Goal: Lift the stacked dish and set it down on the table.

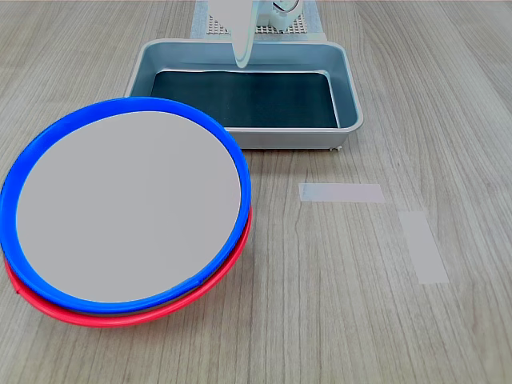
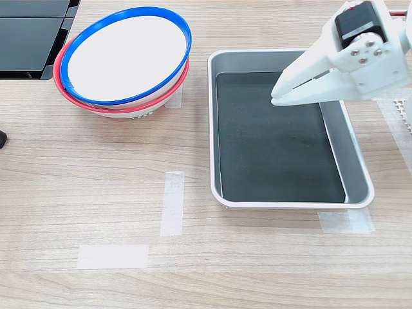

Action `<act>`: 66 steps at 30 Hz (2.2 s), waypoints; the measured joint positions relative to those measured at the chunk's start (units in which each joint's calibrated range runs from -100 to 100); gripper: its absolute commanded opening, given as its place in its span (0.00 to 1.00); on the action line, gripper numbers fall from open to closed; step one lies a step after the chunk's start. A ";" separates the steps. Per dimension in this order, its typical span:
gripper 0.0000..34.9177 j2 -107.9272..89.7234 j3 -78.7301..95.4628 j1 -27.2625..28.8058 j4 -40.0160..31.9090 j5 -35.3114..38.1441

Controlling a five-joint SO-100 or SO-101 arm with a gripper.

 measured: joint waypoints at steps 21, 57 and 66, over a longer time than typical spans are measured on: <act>0.01 0.00 0.00 0.00 0.00 0.00; 0.01 0.00 0.00 0.00 0.00 0.00; 0.18 12.79 -7.17 0.71 -9.14 3.17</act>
